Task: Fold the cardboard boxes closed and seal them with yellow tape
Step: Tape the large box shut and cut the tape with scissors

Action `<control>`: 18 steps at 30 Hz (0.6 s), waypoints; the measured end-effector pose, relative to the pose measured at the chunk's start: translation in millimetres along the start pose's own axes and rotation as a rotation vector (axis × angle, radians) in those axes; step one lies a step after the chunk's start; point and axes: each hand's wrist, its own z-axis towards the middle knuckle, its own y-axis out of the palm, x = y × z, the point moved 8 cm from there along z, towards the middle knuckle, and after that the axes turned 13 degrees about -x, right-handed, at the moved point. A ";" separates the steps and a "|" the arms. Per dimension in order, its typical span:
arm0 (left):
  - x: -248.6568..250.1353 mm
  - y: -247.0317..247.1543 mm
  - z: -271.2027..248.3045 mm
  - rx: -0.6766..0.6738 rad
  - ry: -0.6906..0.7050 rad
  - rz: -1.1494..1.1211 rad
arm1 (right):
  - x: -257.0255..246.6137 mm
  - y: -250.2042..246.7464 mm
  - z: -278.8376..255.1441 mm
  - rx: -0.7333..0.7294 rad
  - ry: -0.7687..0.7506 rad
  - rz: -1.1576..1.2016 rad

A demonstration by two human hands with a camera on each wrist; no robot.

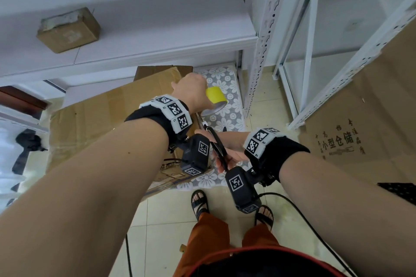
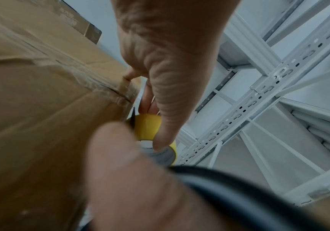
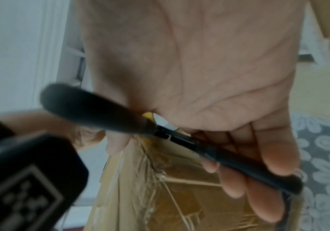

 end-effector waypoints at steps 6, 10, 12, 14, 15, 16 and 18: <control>-7.3 -0.8 3.9 0.023 0.017 -0.095 | 6.8 -12.4 6.0 0.016 0.031 0.005; -10.8 -2.8 5.7 0.030 0.000 -0.117 | 19.0 -11.7 1.6 -0.016 0.014 0.130; -11.3 -4.6 6.5 0.031 -0.010 -0.109 | 21.5 -16.3 -0.2 0.017 0.022 0.162; -12.3 -3.6 8.4 0.023 -0.015 -0.113 | 15.8 -14.3 -2.6 0.017 0.028 0.156; -13.0 -3.8 9.6 0.026 -0.017 -0.118 | 12.4 -13.2 -1.2 0.011 0.056 0.109; -13.7 -3.5 10.5 0.024 -0.021 -0.123 | 9.6 -13.5 0.4 0.020 0.087 0.033; -13.1 -3.0 10.6 0.016 -0.027 -0.137 | 5.6 -19.8 8.5 0.051 0.091 -0.053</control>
